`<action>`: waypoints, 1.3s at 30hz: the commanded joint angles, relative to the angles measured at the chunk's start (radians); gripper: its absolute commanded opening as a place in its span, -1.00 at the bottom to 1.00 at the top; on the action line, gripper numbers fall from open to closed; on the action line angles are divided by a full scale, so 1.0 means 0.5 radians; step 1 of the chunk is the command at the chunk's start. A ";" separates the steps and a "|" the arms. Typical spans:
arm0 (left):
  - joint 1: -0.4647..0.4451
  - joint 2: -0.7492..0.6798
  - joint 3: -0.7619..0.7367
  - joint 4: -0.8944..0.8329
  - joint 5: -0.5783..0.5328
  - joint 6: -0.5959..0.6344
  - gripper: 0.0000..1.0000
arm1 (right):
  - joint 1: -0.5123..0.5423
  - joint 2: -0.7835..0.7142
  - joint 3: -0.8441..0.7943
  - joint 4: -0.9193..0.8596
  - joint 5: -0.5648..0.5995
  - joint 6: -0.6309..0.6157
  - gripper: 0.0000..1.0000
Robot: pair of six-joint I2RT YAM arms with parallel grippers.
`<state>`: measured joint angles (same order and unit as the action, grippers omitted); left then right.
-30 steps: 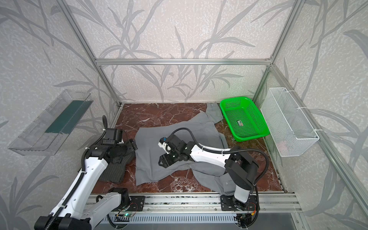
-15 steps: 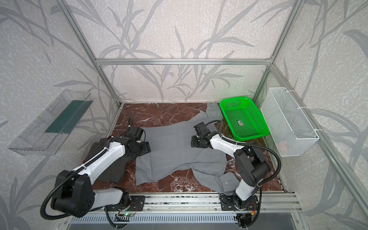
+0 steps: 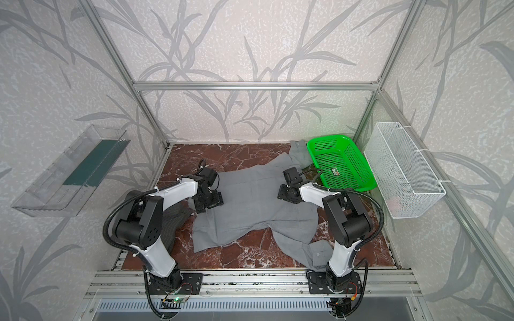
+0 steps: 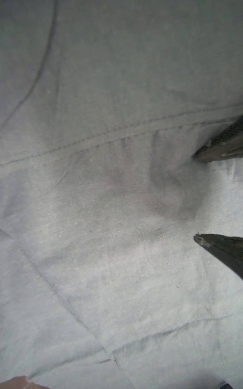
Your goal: Fold and stack the long sleeve shirts
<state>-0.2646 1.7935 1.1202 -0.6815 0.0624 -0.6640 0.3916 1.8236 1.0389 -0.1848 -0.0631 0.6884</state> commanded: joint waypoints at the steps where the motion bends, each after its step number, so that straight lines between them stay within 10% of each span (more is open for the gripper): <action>1: -0.005 0.153 0.225 -0.091 -0.048 0.029 0.63 | -0.061 0.210 0.024 -0.117 0.000 0.034 0.12; 14: 0.109 0.886 1.383 -0.490 -0.345 0.219 0.67 | -0.151 0.590 0.705 -0.220 -0.058 -0.148 0.14; 19: 0.151 0.769 1.622 -0.655 -0.319 0.209 0.71 | -0.122 0.278 0.692 -0.338 -0.107 -0.213 0.24; 39: 0.001 -0.856 0.039 -0.320 -0.064 0.227 0.83 | 0.080 -1.569 -0.640 -1.644 0.450 0.138 0.60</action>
<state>-0.2493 1.4410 1.1847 -0.8471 0.0513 -0.6025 0.3908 1.1084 0.7467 -0.8314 0.0933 0.6800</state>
